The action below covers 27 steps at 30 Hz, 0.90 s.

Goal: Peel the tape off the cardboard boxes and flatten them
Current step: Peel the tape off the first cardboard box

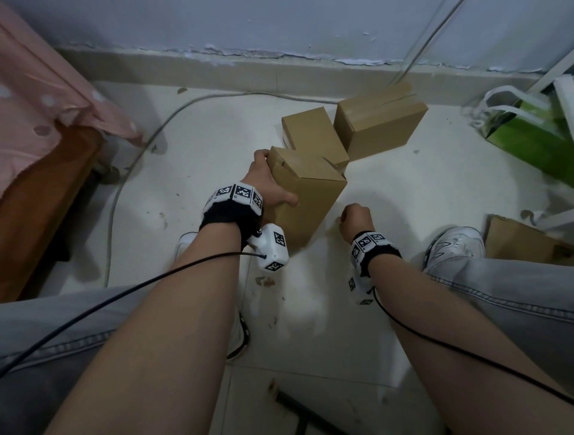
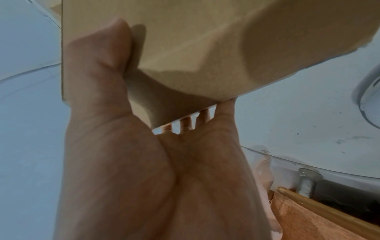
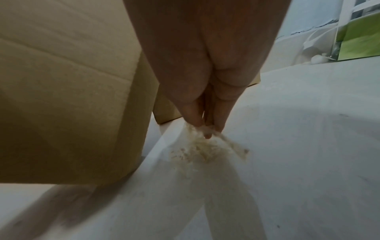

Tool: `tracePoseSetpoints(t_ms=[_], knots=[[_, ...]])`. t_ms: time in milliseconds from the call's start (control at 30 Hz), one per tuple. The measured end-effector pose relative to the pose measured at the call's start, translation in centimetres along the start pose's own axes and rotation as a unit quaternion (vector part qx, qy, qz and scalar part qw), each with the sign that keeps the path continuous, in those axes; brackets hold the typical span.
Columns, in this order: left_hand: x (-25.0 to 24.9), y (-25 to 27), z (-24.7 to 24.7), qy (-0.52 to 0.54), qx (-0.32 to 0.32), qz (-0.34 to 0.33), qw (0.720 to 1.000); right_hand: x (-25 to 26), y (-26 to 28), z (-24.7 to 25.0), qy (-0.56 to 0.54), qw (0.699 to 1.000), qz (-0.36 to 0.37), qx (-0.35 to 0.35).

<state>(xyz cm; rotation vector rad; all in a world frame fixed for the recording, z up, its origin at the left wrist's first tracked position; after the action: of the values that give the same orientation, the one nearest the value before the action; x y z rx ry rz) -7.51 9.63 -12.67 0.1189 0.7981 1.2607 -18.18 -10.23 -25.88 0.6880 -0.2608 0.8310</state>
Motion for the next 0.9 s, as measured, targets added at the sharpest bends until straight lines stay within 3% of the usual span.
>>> tracePoseSetpoints(t_ms=[200, 400, 700, 900], knots=[[-0.1, -0.1, 0.0, 0.003, 0.012, 0.002, 1.0, -0.1, 0.2, -1.2, 0.074, 0.997, 0.003, 0.024], [-0.1, -0.1, -0.1, 0.001, 0.007, -0.002, 1.0, 0.8, -0.2, -0.9, 0.051, 0.995, 0.005, 0.089], [0.2, -0.4, 0.0, 0.004, 0.013, -0.001, 1.0, 0.8, -0.2, 0.1, 0.066, 0.996, 0.023, 0.055], [0.2, -0.6, 0.0, 0.007, 0.011, 0.003, 1.0, 1.4, 0.8, -0.5, 0.035, 0.995, -0.047, 0.075]])
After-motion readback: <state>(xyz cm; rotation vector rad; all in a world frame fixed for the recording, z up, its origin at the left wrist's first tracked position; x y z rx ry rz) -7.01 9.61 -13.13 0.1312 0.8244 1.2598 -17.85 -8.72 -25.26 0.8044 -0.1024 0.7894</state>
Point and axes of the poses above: each hand's wrist, its own y-axis away from the middle knuckle, its own z-axis out of the back of the hand, x = y × z, the point moved 1 cm from there along -y, towards the middle knuckle, and after that the axes turned 13 degrees about -y, right-handed, at the moved point
